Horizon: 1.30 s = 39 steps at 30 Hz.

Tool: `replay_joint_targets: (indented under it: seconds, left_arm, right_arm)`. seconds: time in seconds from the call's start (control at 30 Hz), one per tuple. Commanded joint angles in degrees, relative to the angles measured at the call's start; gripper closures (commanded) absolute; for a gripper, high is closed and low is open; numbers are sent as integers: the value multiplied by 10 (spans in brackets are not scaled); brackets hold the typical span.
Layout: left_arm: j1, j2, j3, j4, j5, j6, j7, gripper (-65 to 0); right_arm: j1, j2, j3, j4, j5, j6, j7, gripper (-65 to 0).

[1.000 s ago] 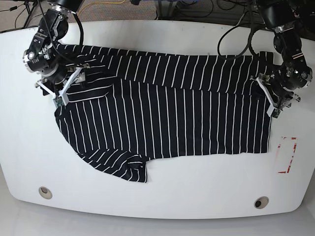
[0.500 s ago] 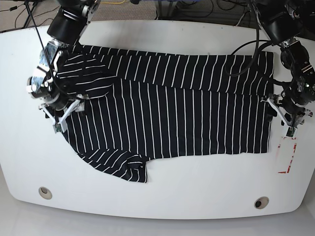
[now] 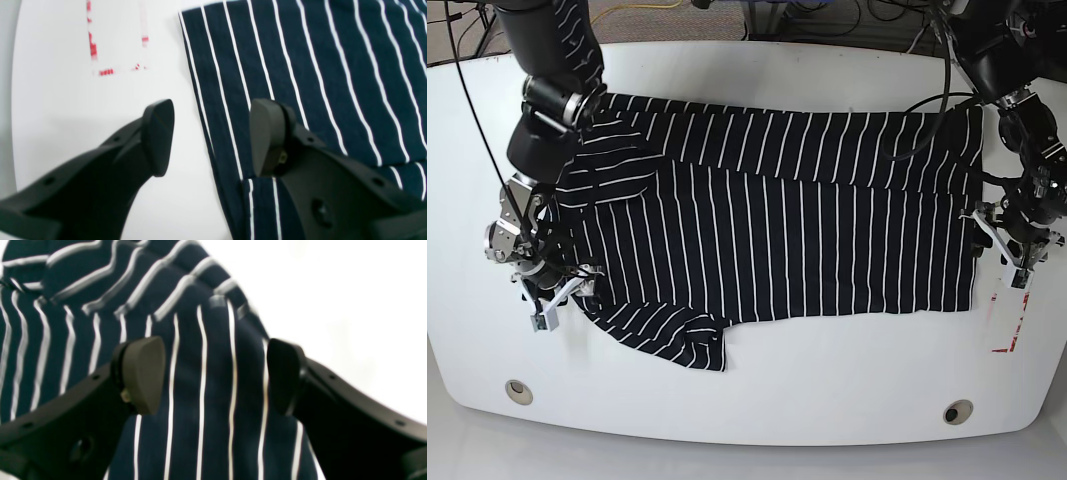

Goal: Layout the t-shirt on the table in an organized manner, then fold the t-shirt properly
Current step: 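Reach both grippers to the shirt's hem corners and grasp them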

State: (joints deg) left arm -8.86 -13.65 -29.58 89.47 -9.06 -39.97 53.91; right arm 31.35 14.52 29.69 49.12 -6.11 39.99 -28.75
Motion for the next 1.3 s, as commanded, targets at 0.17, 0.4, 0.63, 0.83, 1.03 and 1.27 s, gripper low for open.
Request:
replay_joint_targets:
  seconds: [0.17, 0.4, 0.63, 0.83, 1.03, 1.27]
  left_arm:
    - [14, -10, -2, 11, -9, 0, -12, -339]
    - [33, -10, -3, 11, -10, 0, -12, -339]
    - [40, -10, -3, 11, -10, 0, -12, -339]
    - [38, -10, -12, 11, -9, 0, -12, -339]
    - [13, -10, -48, -7, -8, 0, -12, -340]
    - [-58, -26, -91, -84, 25, 0, -15, -344]
  right_arm:
    - [82, 65, -2, -195, -1, 0, 152, -465]
    - [89, 78, -4, -289, -5, 0, 240, -463]
    - [69, 52, -4, -292, -5, 0, 240, -461]
    - [68, 31, -4, -292, -5, 0, 240, -460]
    - [68, 19, -4, -292, -5, 0, 240, -401]
    - [68, 20, -4, -292, -5, 0, 240, -132]
